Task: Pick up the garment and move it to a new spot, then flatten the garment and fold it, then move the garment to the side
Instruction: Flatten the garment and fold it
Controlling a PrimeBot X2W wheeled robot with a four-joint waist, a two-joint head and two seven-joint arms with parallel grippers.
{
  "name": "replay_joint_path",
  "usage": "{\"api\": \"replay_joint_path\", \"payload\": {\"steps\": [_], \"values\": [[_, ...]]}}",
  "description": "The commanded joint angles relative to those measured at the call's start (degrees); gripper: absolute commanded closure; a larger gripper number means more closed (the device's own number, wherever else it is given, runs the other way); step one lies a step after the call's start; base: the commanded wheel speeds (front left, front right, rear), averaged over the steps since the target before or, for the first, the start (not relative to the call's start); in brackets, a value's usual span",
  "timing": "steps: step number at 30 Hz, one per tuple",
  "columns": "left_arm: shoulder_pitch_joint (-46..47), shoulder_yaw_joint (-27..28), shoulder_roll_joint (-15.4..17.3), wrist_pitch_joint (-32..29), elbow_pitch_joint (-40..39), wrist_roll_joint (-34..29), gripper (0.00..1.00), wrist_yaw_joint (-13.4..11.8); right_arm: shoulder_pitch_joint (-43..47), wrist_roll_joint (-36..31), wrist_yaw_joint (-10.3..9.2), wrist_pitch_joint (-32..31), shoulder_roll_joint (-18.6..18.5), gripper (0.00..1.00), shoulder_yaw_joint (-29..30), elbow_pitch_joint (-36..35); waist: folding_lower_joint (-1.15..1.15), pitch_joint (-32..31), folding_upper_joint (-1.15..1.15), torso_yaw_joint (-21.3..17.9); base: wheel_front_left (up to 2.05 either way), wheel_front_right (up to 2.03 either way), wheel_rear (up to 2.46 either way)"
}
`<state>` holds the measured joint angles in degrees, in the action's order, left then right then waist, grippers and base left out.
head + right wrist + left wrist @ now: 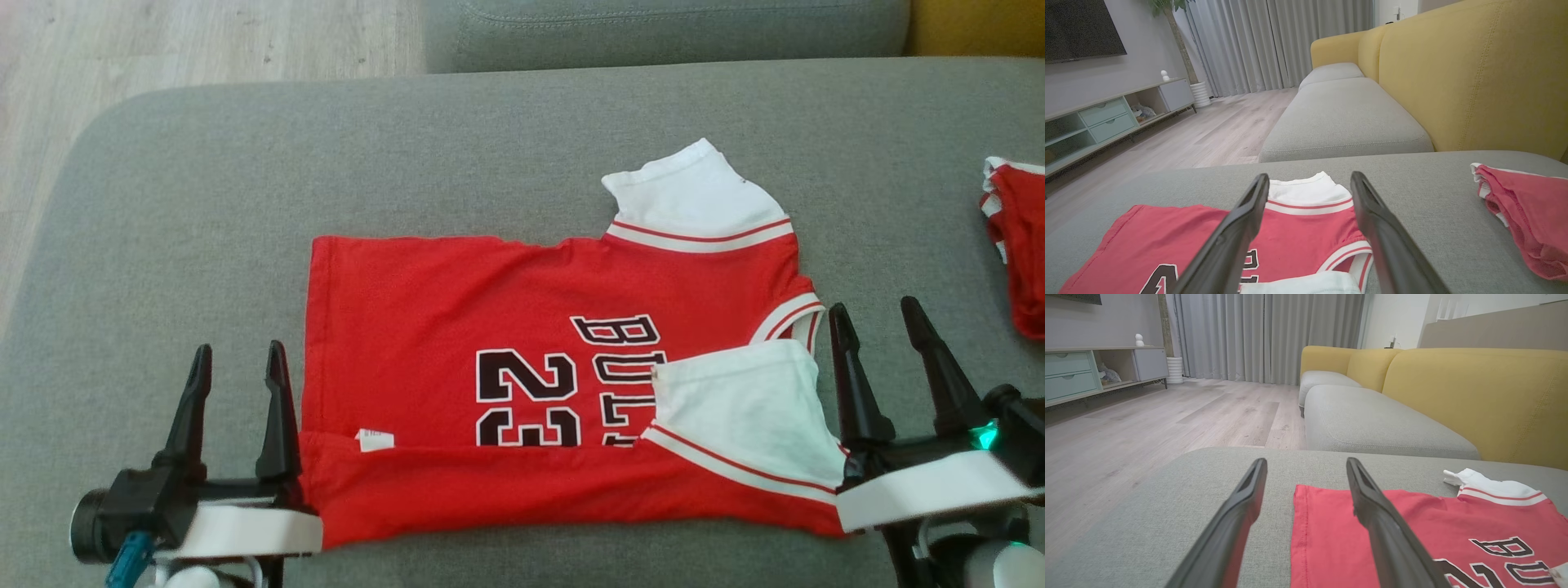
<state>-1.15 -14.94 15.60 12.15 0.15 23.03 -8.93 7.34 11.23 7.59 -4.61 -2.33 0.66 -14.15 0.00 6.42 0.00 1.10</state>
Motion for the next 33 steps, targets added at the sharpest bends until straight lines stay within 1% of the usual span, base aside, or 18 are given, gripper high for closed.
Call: {"api": "replay_joint_path", "payload": {"steps": [1, 6, 8, 11, 14, 18, 23, 29, 30, 33], "values": [[3.0, 1.8, 1.2, -0.2, -1.7, -0.4, 0.0, -0.3, -2.2, 0.0, -0.1, -0.2, -0.5, 0.0, -1.3, -2.5, 0.0, 0.1, 0.0, -0.1, 0.0, 0.0, 0.0], [4.1, 1.4, 1.6, -1.8, -1.4, -0.3, 0.0, -0.4, -2.4, 0.2, -0.1, -0.6, -0.5, 0.0, -1.2, -3.3, 0.0, 1.1, 0.0, -0.2, 0.0, 0.0, 0.0], [5.4, 1.1, 1.7, -3.0, -0.7, 0.2, 0.0, 0.1, -2.7, 0.4, -0.1, -0.7, -0.5, 0.0, -1.0, -3.5, 0.0, 1.8, 0.0, -0.1, 0.0, 0.0, 0.0], [9.4, 0.6, 2.0, -5.6, 1.4, 1.3, 0.0, 1.9, -3.7, 0.5, -0.1, -0.8, -0.5, 0.0, -0.9, -4.1, 0.0, 3.9, 0.0, -0.2, 0.0, 0.0, 0.0], [15.4, -0.1, 2.1, -9.0, 5.0, 3.3, 0.0, 4.7, -4.8, 0.7, -0.1, -0.9, -0.5, 0.0, -0.8, -4.6, 0.0, 6.5, 0.0, -0.3, 0.0, 0.0, 0.0], [24.0, -1.2, 2.3, -14.6, 13.4, 5.5, 0.0, 8.5, -6.2, 1.3, -0.1, -0.8, -0.5, 0.0, -0.9, -4.3, 0.0, 9.9, 0.0, -0.6, 0.0, 0.0, 0.0], [33.3, -2.5, 2.3, -19.9, 25.4, 7.2, 0.0, 12.0, -7.6, 1.8, -0.1, -0.3, -0.5, 0.0, -1.7, -3.5, 0.0, 13.1, 0.0, -1.1, 0.0, 0.0, 0.0], [41.1, -3.8, 2.2, -23.3, 38.8, 7.7, 0.0, 13.9, -8.9, 2.3, -0.1, 0.3, -0.5, 0.0, -2.1, -2.3, 0.0, 15.3, 0.0, -1.8, 0.0, 0.0, 0.0], [41.1, -3.8, 2.2, -23.3, 38.8, 7.7, 0.0, 13.9, -8.9, 2.3, -0.1, 0.3, -0.5, 0.0, -2.1, -2.3, 0.0, 15.3, 0.0, -1.8, 0.0, 0.0, 0.0], [43.3, -5.1, 1.9, -26.0, 43.9, 8.4, 0.0, 15.0, -9.1, 2.5, -0.1, 0.2, -0.5, 0.0, -1.8, -1.5, 0.0, 15.7, 0.0, -1.9, 0.0, 0.0, 0.0]]}}
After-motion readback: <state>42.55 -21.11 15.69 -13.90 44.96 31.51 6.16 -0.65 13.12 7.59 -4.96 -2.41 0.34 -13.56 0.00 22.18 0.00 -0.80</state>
